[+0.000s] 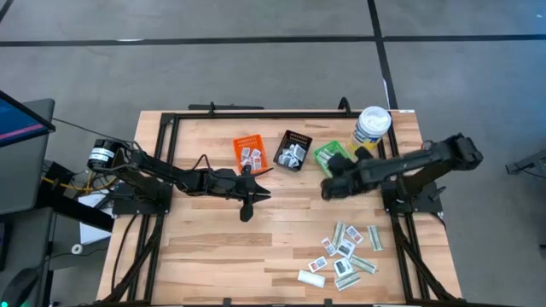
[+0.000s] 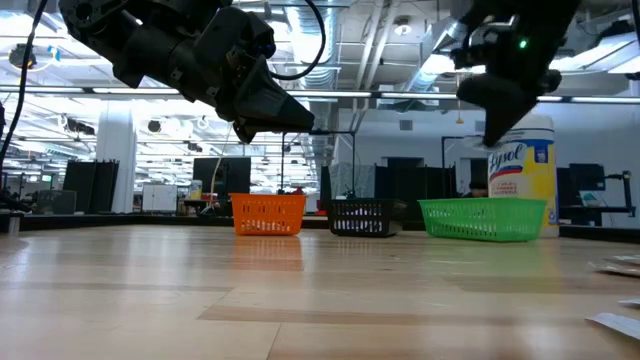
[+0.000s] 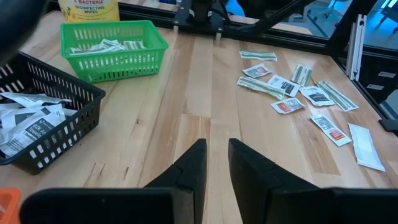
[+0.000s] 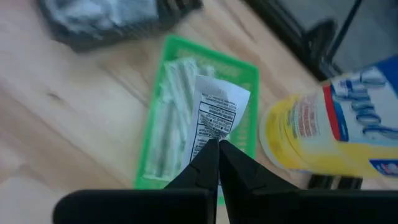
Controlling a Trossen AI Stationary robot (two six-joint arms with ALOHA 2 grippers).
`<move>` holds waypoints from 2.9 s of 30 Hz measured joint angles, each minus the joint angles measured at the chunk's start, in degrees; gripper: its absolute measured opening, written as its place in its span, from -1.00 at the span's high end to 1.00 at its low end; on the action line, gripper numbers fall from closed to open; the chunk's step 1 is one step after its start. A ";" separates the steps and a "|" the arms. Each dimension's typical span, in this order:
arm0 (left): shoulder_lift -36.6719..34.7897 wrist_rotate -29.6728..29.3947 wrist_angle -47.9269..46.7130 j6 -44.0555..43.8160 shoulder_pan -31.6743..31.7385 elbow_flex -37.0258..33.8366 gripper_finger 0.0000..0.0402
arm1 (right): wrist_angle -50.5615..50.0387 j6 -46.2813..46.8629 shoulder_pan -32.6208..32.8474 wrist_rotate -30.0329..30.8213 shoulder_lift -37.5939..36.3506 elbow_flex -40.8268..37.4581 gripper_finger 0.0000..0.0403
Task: Pick & Place First Aid Supplies
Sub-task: Put the orange ointment pack into the orange basket
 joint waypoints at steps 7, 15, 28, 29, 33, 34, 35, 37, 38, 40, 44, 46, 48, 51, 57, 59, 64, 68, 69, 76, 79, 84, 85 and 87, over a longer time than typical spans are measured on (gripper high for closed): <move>-0.01 -0.01 0.00 0.01 -0.01 0.00 0.67 | 3.46 -8.38 -8.51 -6.10 -0.66 -2.95 0.96; -0.01 -0.02 0.00 0.00 0.00 0.00 0.67 | 14.06 -17.50 -9.73 -7.89 2.26 -4.35 0.99; -0.02 -0.02 2.43 1.67 -0.15 0.00 0.67 | 63.64 -40.53 -11.12 -12.43 5.65 -4.28 1.00; -0.02 -0.02 3.25 1.85 -0.33 0.00 0.67 | 67.91 -41.96 -11.91 -13.47 6.81 -4.27 1.00; -0.02 0.00 4.64 1.99 -0.61 0.00 0.67 | 80.74 -46.07 -14.98 -14.20 13.85 -4.29 1.00; -0.02 -0.01 4.65 1.99 -0.61 0.00 0.67 | 84.16 -46.84 -15.72 -14.33 15.76 -4.29 1.00; -0.02 0.00 4.67 1.99 -0.61 0.00 0.67 | 87.14 -47.56 -16.35 -14.48 17.57 -4.31 1.00; -0.02 -0.02 4.68 1.99 -0.59 0.00 0.67 | 93.82 -49.07 -17.39 -16.43 21.30 -4.28 0.99; -0.02 -0.02 4.68 1.99 -0.59 0.00 0.67 | 96.27 -49.45 -17.88 -17.89 22.87 -4.28 0.99; -0.02 -0.02 4.70 1.99 -0.59 0.00 0.67 | 99.22 -50.36 -18.71 -21.60 25.74 -3.28 0.97; -0.02 -0.02 4.68 1.99 -0.59 0.00 0.67 | 98.25 -50.85 -19.84 -26.09 29.52 1.11 0.87; -0.04 0.00 4.69 1.99 -0.59 0.00 0.67 | 95.94 -50.90 -20.00 -26.23 31.05 3.13 0.81; -0.04 0.00 4.68 1.99 -0.59 0.00 0.67 | 93.98 -50.90 -20.31 -26.21 32.00 4.96 0.76; -0.07 0.00 4.68 1.99 -0.59 0.00 0.67 | 91.58 -50.91 -20.38 -26.18 32.20 6.72 0.73; -0.07 0.00 4.66 1.99 -0.59 0.00 0.67 | 87.58 -50.89 -20.24 -26.17 31.73 7.09 0.72; -0.07 0.00 4.66 1.99 -0.59 0.00 0.67 | 86.68 -50.89 -20.15 -26.06 31.70 7.12 0.72; -0.09 0.00 4.66 1.99 -0.59 0.00 0.67 | 83.20 -50.87 -18.70 -26.04 29.29 7.04 0.72; -0.09 0.01 4.65 1.99 -0.59 0.00 0.67 | 75.68 -50.10 -17.13 -26.01 23.23 7.08 0.72; -0.09 0.02 4.65 1.99 -0.59 0.00 0.67 | 73.28 -49.26 -16.58 -26.01 21.39 7.06 0.72; -0.11 0.00 4.66 1.99 -0.60 0.00 0.67 | 53.67 -43.90 -9.64 -25.99 8.37 7.15 0.72; -0.11 0.00 4.67 1.99 -0.60 0.00 0.67 | 44.78 -38.24 -4.86 -25.98 5.13 7.15 0.72; -0.11 0.00 4.72 1.99 -0.52 0.00 0.67 | 30.31 -24.66 4.07 -26.04 4.11 7.10 0.72; -0.11 0.00 4.74 1.99 -0.52 0.00 0.67 | 28.12 -21.00 5.89 -26.06 4.55 7.10 0.72; -0.11 0.00 5.05 1.99 -0.52 0.00 0.67 | 24.85 -11.78 9.21 -26.26 5.75 7.10 0.72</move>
